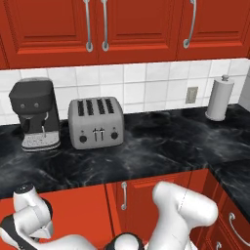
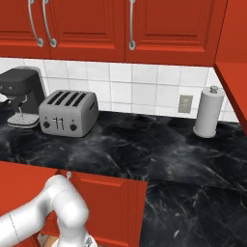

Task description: Take the pizza cutter from the drawer on the left and place it on the dining counter for cutting.

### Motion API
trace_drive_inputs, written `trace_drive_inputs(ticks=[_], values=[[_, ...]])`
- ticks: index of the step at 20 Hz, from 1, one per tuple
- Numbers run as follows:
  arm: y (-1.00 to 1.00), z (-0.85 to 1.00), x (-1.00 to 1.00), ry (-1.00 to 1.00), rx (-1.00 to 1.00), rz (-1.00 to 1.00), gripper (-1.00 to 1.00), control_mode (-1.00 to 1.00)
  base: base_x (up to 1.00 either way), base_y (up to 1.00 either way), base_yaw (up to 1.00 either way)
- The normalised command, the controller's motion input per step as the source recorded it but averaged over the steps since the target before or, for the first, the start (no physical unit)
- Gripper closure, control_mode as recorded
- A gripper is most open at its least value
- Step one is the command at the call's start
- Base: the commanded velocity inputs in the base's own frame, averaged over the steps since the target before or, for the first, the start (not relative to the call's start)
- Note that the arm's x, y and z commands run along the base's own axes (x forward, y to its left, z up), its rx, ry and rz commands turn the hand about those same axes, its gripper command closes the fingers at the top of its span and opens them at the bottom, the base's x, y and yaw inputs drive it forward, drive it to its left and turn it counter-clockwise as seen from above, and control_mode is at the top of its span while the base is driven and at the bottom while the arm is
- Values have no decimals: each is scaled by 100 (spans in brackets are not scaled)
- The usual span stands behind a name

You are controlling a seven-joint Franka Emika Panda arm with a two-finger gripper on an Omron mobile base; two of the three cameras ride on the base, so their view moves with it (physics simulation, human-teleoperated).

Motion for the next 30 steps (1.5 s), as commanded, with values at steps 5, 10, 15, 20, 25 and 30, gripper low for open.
trace_drive_inputs(ticks=[5,10,15,20,25,30], values=[[-15,85,-21,0,4,0,100,-100,0,0,0],[-60,38,-26,-9,0,0,100,-100,0,0,0],[-95,39,-17,-10,3,0,100,-100,0,0,0],[-80,36,6,-2,4,0,100,-100,0,0,0],[-86,45,18,-6,7,2,100,-100,0,0,0],[-83,73,18,-1,10,0,100,-100,0,0,0]])
